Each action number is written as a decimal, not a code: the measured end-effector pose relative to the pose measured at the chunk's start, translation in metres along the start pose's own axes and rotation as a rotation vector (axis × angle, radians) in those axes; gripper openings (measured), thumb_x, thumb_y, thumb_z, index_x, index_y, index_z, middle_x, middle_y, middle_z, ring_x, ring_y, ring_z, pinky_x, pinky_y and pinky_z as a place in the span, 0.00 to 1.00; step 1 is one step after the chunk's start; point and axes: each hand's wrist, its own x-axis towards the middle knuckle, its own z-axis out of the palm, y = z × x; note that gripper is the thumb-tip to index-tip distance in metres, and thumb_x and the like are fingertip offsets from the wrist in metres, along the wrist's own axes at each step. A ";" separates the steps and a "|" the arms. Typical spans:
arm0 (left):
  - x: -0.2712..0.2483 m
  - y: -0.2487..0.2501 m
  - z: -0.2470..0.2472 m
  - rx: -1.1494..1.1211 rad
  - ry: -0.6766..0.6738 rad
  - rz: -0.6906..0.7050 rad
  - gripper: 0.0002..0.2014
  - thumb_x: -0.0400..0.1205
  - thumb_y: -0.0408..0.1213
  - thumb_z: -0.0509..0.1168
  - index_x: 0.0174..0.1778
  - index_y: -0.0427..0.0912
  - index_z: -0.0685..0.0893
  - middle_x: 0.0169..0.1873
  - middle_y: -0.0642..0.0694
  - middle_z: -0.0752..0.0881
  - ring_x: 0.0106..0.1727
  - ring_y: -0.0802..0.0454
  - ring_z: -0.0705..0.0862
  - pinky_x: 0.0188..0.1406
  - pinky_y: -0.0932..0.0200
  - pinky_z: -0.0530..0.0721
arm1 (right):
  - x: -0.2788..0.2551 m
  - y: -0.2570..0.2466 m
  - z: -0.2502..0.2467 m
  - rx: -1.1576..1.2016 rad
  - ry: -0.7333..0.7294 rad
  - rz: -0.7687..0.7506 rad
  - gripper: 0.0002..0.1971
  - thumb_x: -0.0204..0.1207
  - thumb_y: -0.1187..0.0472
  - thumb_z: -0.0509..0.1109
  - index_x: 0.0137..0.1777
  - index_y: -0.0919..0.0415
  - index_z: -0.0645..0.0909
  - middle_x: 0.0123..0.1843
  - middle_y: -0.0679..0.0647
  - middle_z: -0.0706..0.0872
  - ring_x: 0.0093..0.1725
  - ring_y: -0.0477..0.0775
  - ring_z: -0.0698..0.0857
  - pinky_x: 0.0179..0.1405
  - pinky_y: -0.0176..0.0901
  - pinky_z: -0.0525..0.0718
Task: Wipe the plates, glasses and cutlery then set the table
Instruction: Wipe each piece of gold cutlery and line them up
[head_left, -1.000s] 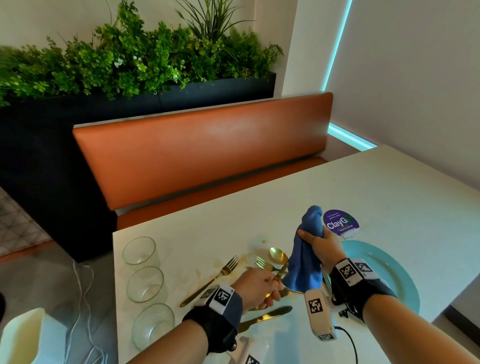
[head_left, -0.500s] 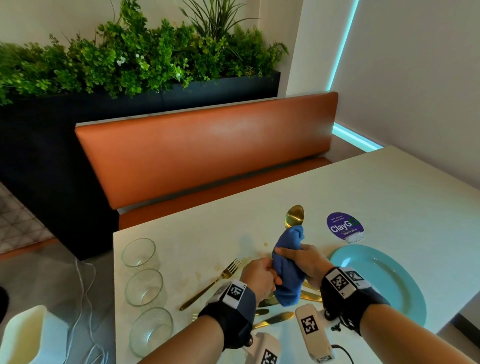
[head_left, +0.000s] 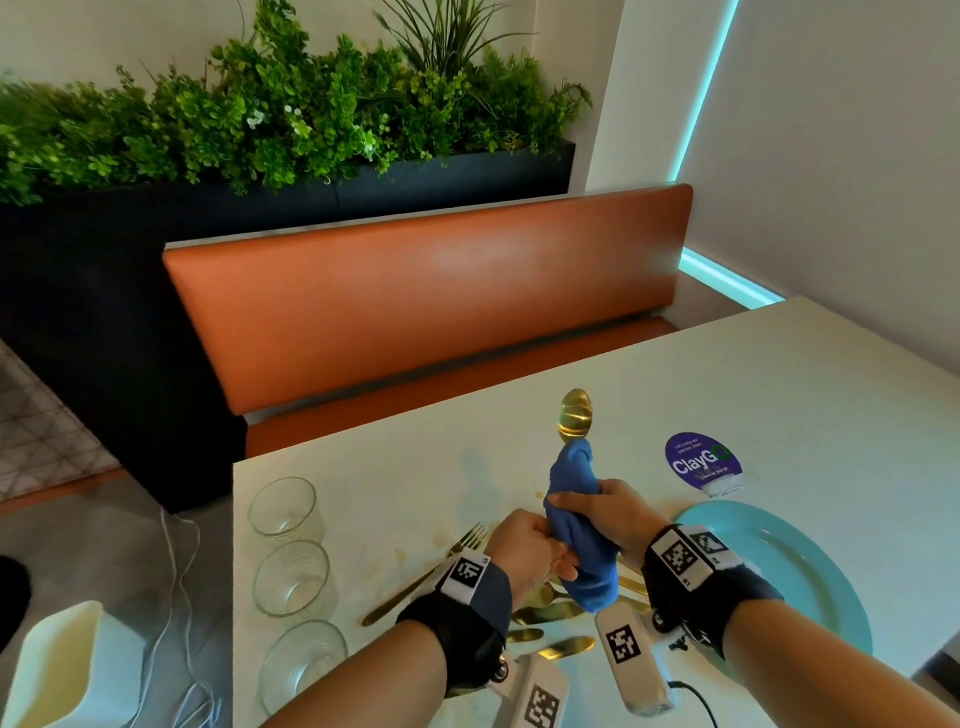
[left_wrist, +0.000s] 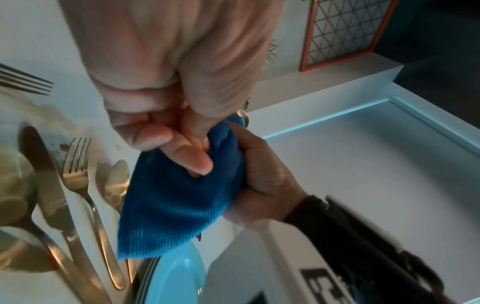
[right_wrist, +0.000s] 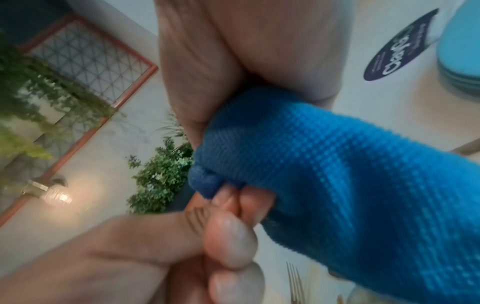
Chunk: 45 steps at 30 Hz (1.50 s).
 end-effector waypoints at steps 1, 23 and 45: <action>0.002 0.000 0.000 0.030 0.011 0.005 0.13 0.75 0.26 0.62 0.27 0.43 0.81 0.29 0.40 0.85 0.30 0.47 0.82 0.28 0.64 0.74 | -0.001 -0.001 0.001 -0.052 -0.026 -0.003 0.13 0.70 0.54 0.76 0.41 0.66 0.83 0.49 0.67 0.88 0.53 0.66 0.86 0.61 0.59 0.83; 0.056 0.033 -0.045 -0.084 0.112 -0.069 0.14 0.82 0.37 0.62 0.63 0.48 0.82 0.48 0.45 0.85 0.42 0.53 0.79 0.35 0.63 0.74 | 0.033 -0.027 0.004 -0.392 -0.249 -0.012 0.16 0.71 0.51 0.74 0.51 0.62 0.80 0.56 0.63 0.87 0.57 0.62 0.86 0.63 0.55 0.83; 0.129 -0.004 -0.129 -0.336 0.566 -0.369 0.11 0.81 0.40 0.63 0.37 0.37 0.82 0.34 0.37 0.82 0.37 0.46 0.76 0.45 0.55 0.73 | 0.091 -0.040 0.042 -0.743 -0.392 -0.032 0.18 0.70 0.50 0.75 0.49 0.66 0.84 0.46 0.57 0.86 0.49 0.56 0.85 0.51 0.46 0.83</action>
